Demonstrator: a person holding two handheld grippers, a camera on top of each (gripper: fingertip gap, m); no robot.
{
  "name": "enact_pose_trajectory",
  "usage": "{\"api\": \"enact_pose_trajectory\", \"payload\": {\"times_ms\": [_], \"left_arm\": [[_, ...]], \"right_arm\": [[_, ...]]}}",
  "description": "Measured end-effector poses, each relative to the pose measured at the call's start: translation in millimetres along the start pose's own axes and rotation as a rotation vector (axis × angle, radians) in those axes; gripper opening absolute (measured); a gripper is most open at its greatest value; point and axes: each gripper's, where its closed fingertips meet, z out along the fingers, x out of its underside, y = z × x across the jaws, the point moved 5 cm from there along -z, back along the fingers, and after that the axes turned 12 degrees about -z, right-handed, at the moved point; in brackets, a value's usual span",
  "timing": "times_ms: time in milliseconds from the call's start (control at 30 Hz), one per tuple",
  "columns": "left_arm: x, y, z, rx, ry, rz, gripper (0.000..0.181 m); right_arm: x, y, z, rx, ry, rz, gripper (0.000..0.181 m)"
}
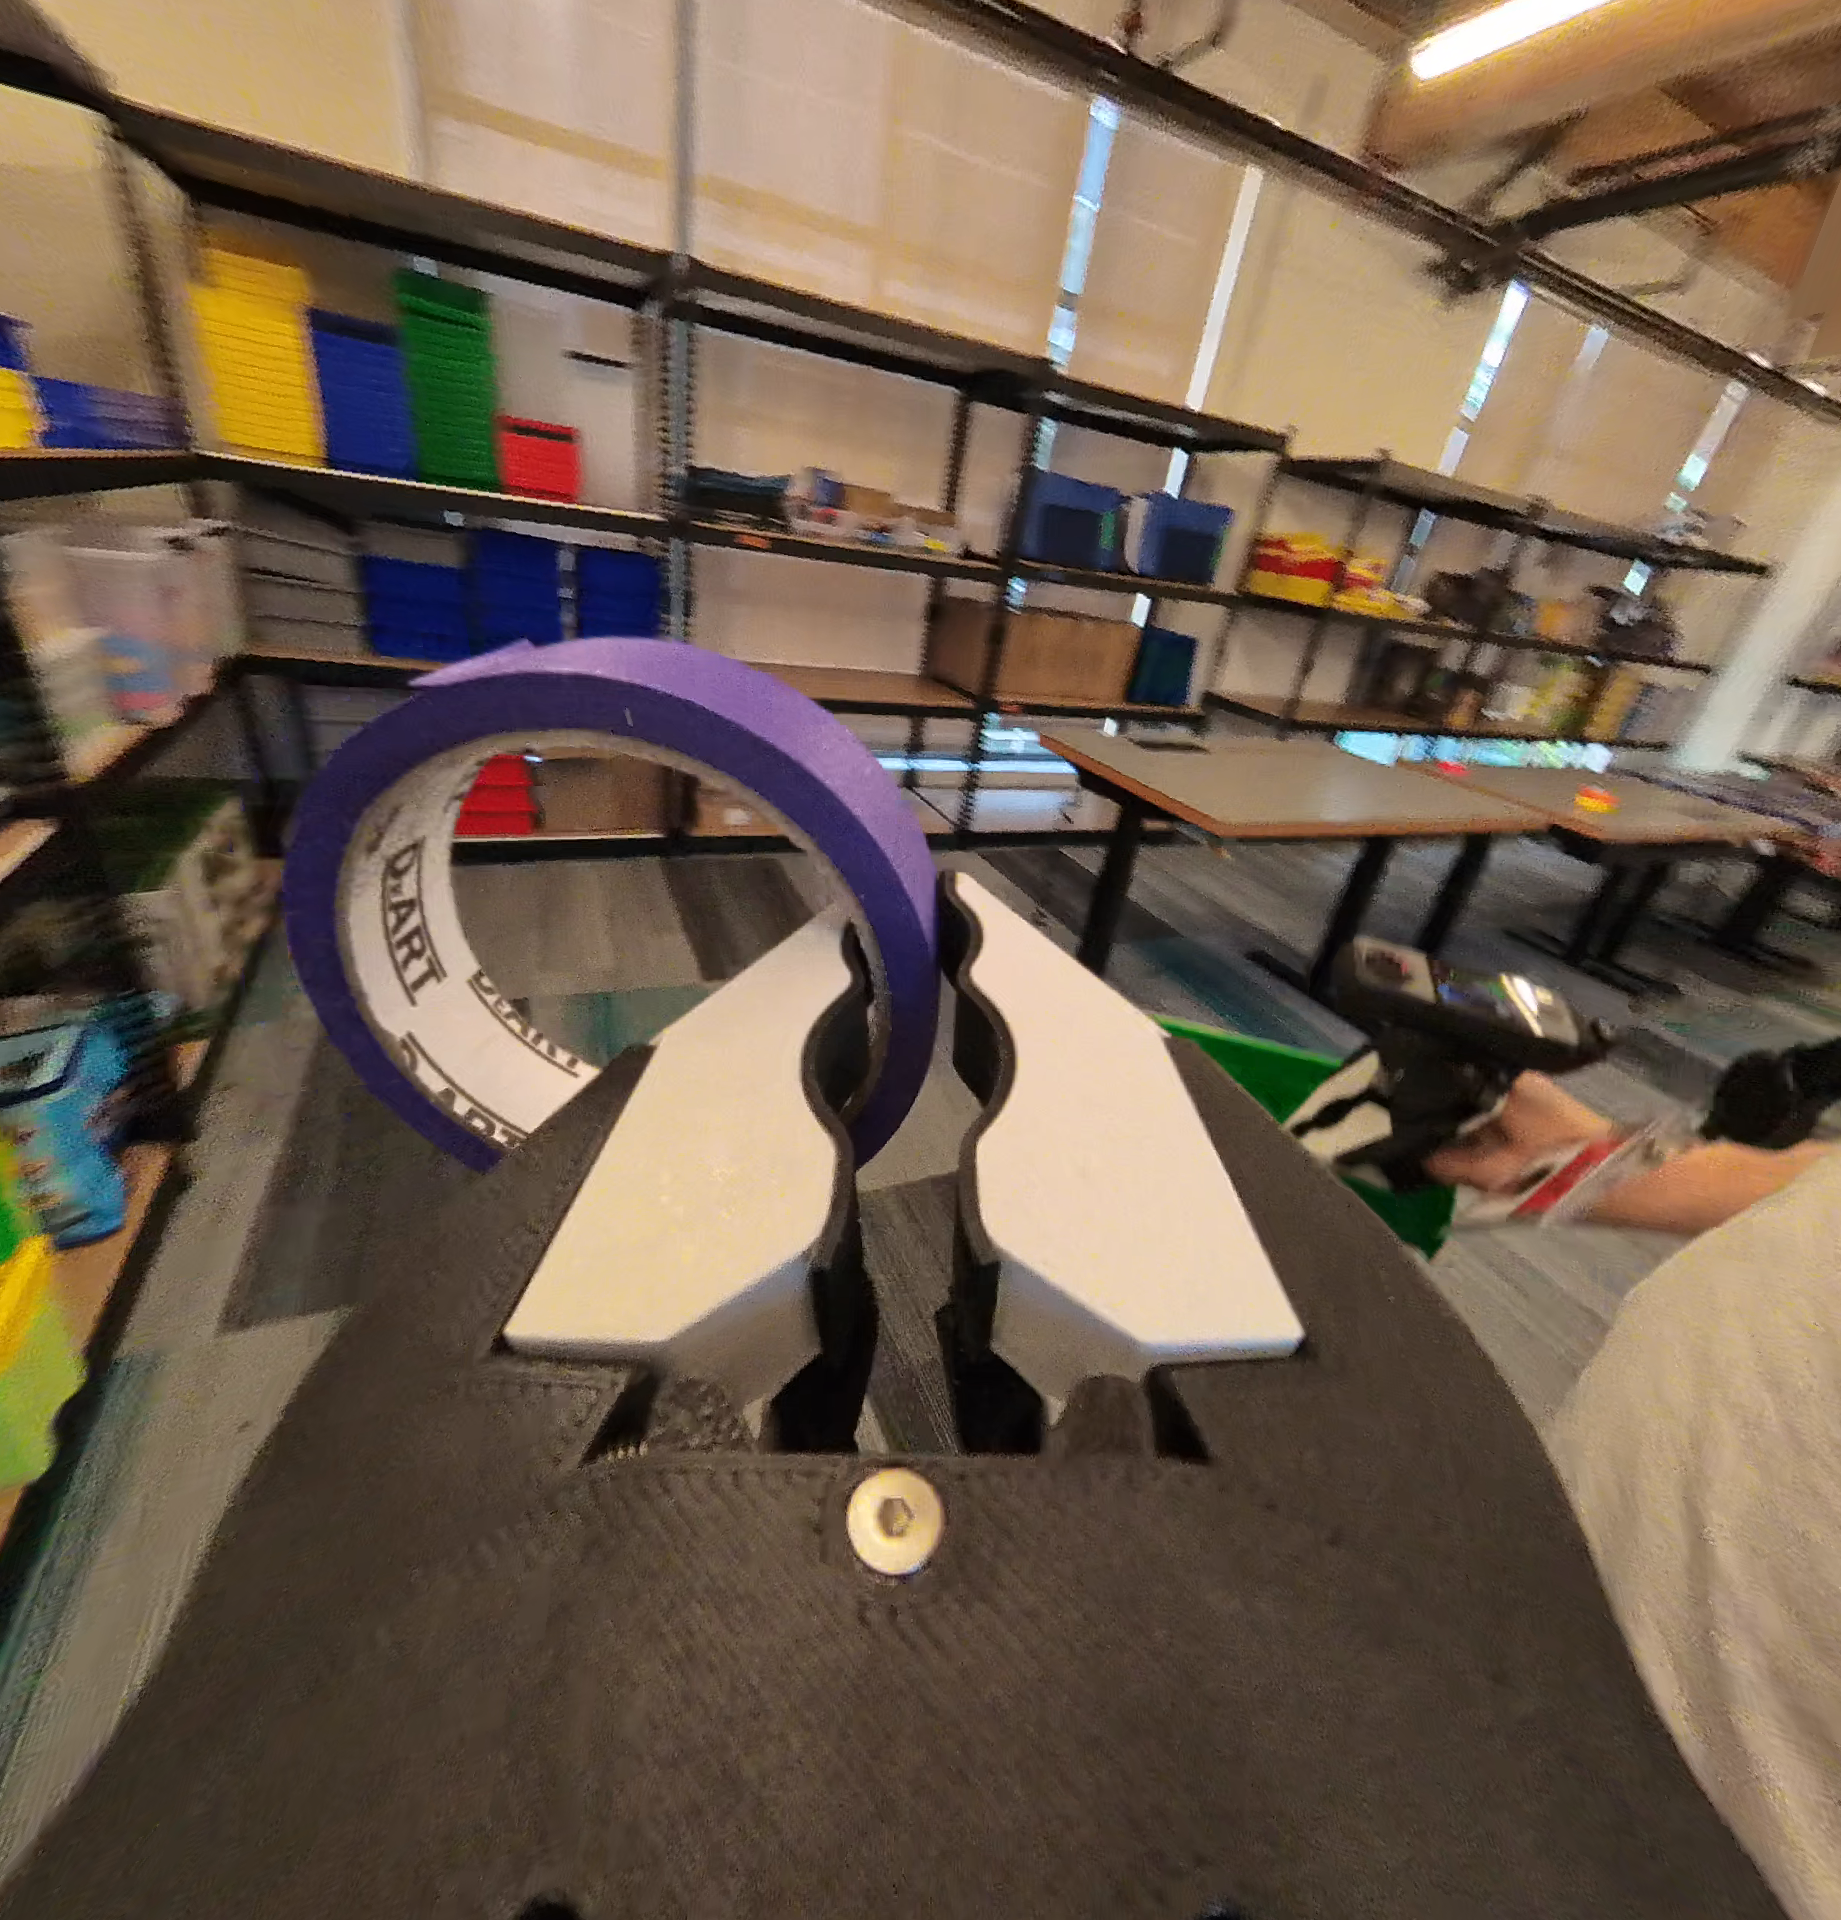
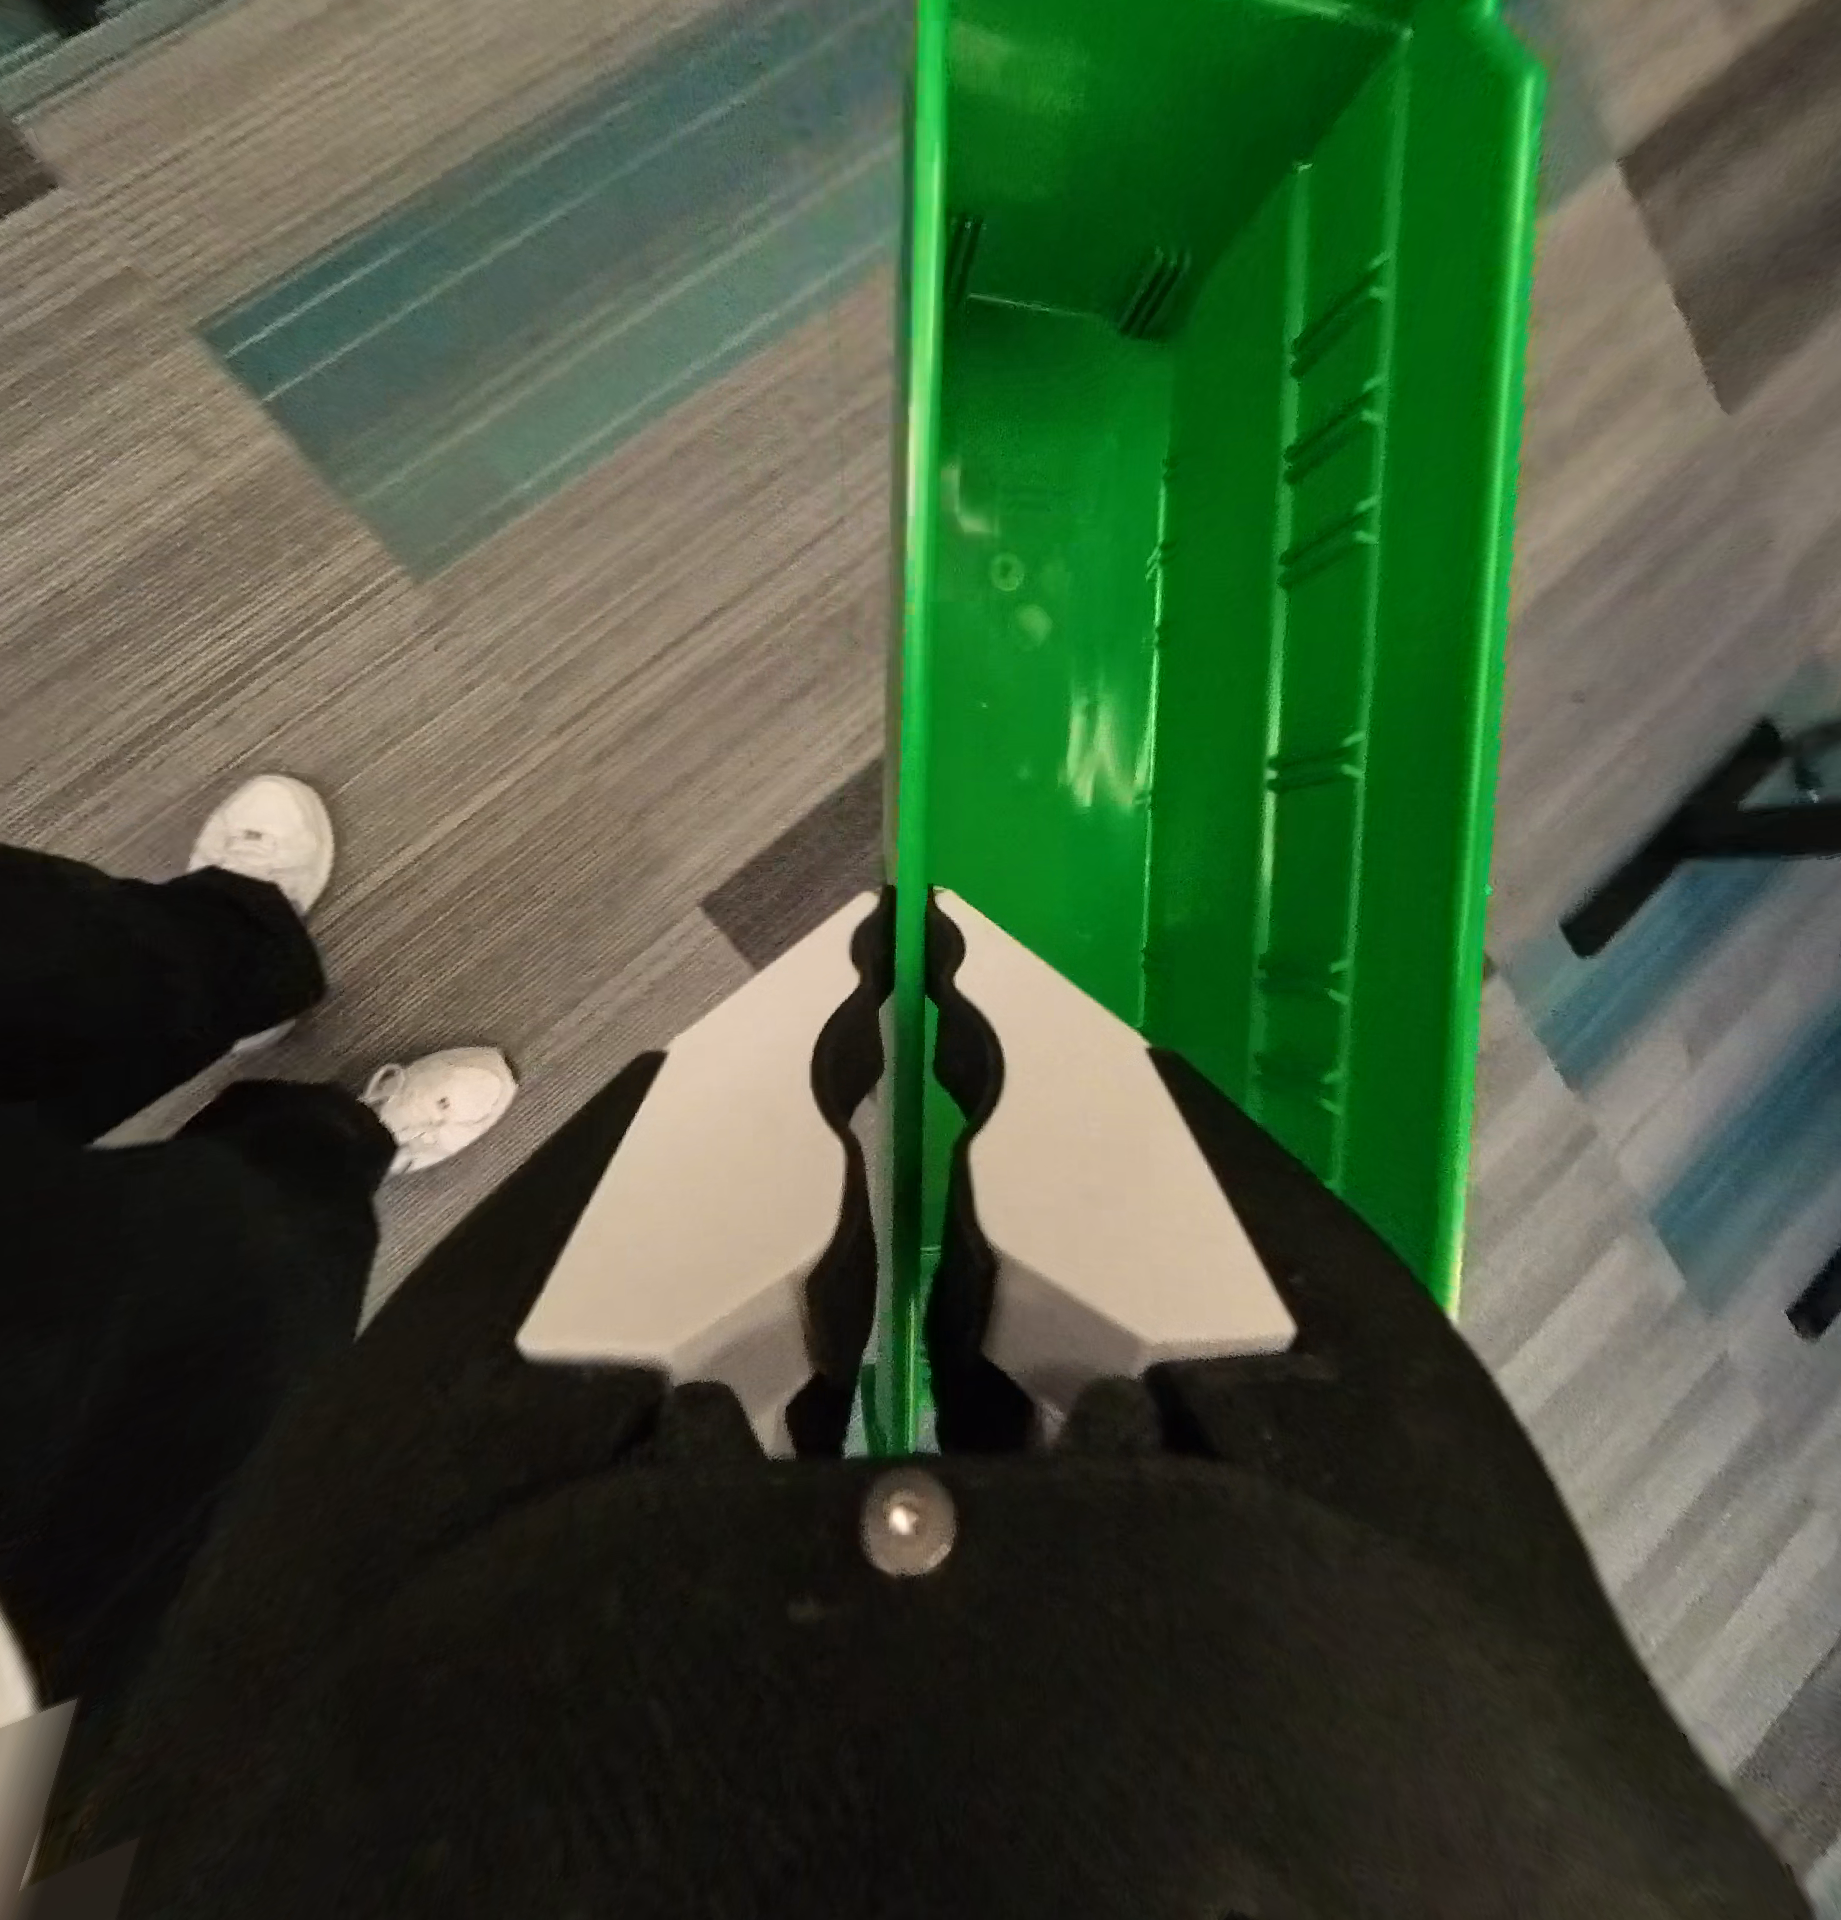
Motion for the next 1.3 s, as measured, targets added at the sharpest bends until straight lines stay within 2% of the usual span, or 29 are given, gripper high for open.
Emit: {"api": "enact_pose_trajectory", "payload": {"times_ms": [200, 300, 467, 567, 700, 833, 967, 1200, 1300], "left_arm": [[35, 26, 217, 0.257, 0.147, -0.078, 0.007], [40, 45, 334, 0.392, 0.175, -0.071, 0.007], [30, 70, 548, 0.653, 0.202, -0.093, 0.006], [8, 66, 676, 0.825, 0.208, -0.144, 0.006], [2, 57, 830, 0.969, 0.196, -0.044, 0.006], [16, 66, 971, 0.963, 0.180, -0.075, 0.006], [34, 81, 1099, 0.855, 0.227, -0.095, 0.006], [57, 120, 1279, 0.734, 0.261, -0.042, 0.006], [72, 141, 1372, 0.702, 0.250, -0.039, 0.006]], "right_arm": [[54, -192, 27, 0.217, 0.093, 0.260, 0.001], [74, -273, 33, 0.301, 0.126, 0.410, 0.001], [95, -384, 39, 0.424, 0.219, 0.635, 0.001], [95, -443, 46, 0.448, 0.215, 0.757, 0.001], [106, -532, 68, 0.520, 0.249, 0.842, 0.000], [116, -651, 109, 0.508, 0.223, 0.878, 0.001], [126, -804, 148, 0.518, 0.211, 0.893, 0.000], [114, -1077, 230, 0.517, 0.156, 0.841, 0.001], [116, -1183, 275, 0.550, 0.125, 0.864, 0.001]]}}
